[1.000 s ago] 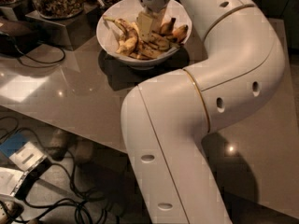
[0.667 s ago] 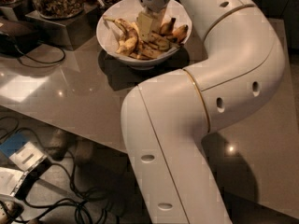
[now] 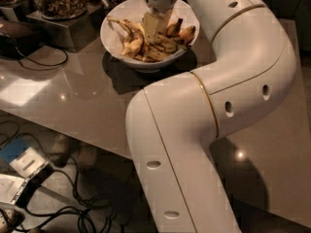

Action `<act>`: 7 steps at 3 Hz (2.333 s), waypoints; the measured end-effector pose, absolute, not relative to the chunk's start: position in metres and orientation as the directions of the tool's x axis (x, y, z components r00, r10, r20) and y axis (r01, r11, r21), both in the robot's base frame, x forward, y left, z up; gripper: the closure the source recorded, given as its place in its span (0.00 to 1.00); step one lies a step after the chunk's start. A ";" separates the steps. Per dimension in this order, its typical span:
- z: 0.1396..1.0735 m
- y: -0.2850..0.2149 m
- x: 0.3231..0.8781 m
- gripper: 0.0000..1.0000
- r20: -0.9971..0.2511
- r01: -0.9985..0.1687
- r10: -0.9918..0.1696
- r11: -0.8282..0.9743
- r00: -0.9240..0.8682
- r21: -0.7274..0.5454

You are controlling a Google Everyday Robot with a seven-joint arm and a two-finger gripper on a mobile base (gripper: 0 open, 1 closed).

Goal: Pick banana from white bowl

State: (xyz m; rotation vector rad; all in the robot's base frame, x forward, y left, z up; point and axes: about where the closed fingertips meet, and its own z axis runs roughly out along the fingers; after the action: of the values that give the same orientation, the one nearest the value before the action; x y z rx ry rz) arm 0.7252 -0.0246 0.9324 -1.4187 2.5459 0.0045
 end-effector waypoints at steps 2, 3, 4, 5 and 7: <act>0.932 -0.025 0.725 0.66 -0.198 -0.840 -0.839 0.532 -0.507 -0.107; 0.932 -0.025 0.725 0.47 -0.198 -0.840 -0.839 0.532 -0.507 -0.107; 0.932 -0.025 0.725 0.24 -0.198 -0.840 -0.839 0.532 -0.506 -0.107; 0.932 -0.025 0.725 0.02 -0.198 -0.840 -0.839 0.532 -0.506 -0.107; 1.019 -0.033 0.711 0.00 -0.408 -0.861 -0.871 0.410 -0.273 -0.299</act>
Offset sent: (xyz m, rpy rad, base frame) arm -0.0576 -0.1045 -0.2632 0.3818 0.7725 -0.3555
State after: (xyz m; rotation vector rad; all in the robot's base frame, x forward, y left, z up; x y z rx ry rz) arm 0.7114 -0.0331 1.0188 -1.4689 2.1589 -0.0248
